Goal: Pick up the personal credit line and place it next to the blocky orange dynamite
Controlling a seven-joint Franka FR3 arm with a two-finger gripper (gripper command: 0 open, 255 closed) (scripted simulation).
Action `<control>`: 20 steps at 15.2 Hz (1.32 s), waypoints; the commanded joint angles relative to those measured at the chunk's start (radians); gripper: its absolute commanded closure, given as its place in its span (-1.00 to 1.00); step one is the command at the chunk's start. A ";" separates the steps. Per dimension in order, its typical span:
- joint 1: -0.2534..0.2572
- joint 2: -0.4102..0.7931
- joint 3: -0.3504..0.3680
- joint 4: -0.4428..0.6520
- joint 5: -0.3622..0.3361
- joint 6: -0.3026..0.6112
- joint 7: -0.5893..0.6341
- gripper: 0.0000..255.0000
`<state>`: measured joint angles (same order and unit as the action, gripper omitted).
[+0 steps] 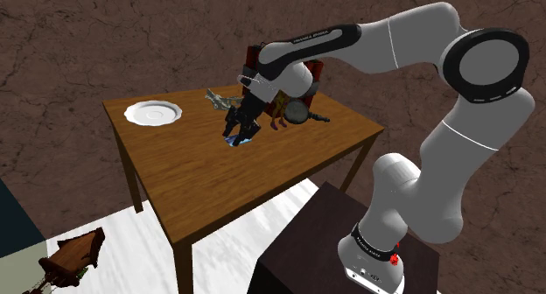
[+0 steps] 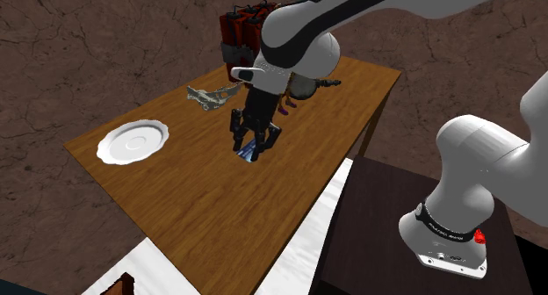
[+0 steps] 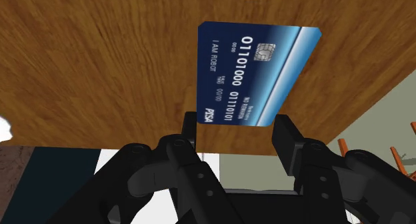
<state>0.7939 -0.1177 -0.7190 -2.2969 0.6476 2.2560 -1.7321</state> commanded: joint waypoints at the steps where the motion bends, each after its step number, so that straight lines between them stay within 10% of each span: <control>1: -0.004 -0.020 0.005 0.011 -0.027 -0.015 0.030 1.00; 20: -0.036 -0.134 0.053 0.154 -0.183 -0.189 0.231 1.00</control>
<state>0.7603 -0.2445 -0.6691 -2.1509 0.4722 2.0777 -1.5120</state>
